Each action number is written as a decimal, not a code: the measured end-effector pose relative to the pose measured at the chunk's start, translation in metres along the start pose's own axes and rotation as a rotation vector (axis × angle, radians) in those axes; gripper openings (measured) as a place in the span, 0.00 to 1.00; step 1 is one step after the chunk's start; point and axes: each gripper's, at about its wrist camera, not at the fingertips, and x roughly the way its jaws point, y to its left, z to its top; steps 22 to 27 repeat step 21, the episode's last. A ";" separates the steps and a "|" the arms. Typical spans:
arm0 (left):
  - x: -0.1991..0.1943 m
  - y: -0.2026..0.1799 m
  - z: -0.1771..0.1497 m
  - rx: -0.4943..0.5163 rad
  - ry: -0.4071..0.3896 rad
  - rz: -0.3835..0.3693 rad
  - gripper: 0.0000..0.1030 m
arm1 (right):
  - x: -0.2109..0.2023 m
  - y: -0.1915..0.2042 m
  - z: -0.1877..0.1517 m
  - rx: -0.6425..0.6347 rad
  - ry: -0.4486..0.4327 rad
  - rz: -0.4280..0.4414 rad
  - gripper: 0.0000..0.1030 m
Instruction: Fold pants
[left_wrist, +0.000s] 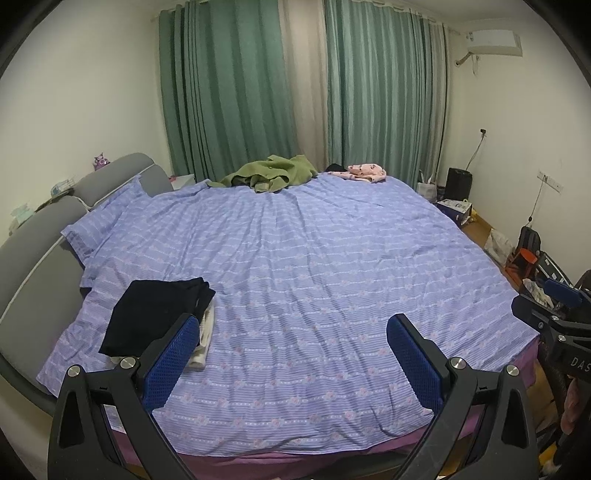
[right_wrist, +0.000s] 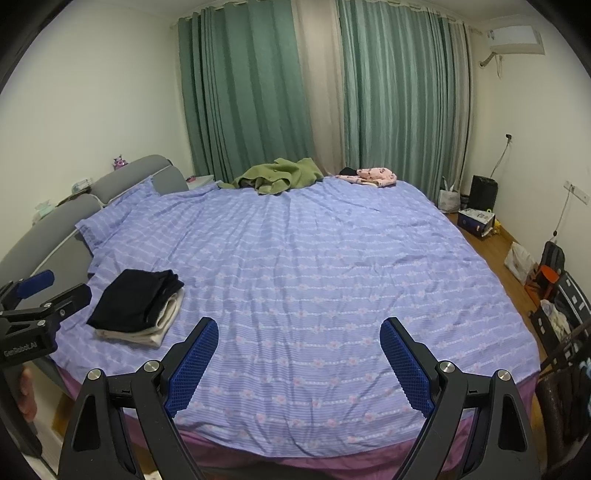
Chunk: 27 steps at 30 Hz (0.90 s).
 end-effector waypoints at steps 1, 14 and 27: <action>0.002 0.000 0.001 0.001 0.000 -0.002 1.00 | 0.000 0.000 0.000 0.001 0.000 -0.001 0.88; 0.011 0.003 0.006 0.018 -0.001 0.000 1.00 | 0.006 0.001 0.002 0.005 0.008 -0.013 0.88; 0.014 0.006 0.008 0.016 0.005 0.002 1.00 | 0.010 0.001 0.002 0.009 0.012 -0.014 0.88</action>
